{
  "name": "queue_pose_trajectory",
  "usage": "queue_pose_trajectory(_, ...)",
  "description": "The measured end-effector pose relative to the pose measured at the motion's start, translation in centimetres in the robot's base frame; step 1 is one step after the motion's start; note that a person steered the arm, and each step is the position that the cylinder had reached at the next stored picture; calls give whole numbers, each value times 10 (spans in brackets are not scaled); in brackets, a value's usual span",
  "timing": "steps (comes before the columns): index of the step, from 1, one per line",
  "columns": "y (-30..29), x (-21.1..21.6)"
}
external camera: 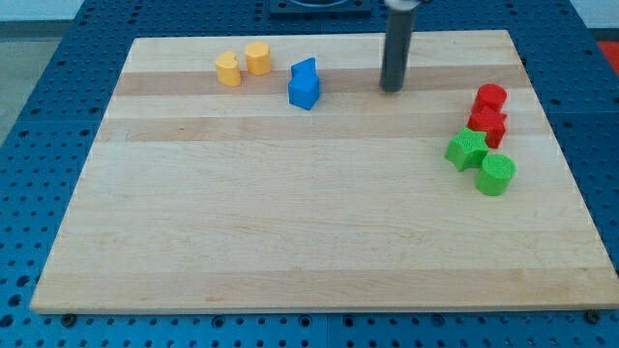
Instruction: Separate the red blocks from the green blocks
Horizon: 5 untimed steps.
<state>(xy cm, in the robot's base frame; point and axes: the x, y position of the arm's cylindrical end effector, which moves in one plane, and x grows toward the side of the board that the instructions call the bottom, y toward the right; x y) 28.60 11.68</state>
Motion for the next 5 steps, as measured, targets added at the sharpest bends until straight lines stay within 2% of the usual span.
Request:
queue_pose_trajectory(1,93,-17)
queue_pose_trajectory(2,190,12)
queue_pose_trajectory(3,181,54)
queue_pose_trajectory(4,118,66)
queue_pose_trajectory(5,110,88)
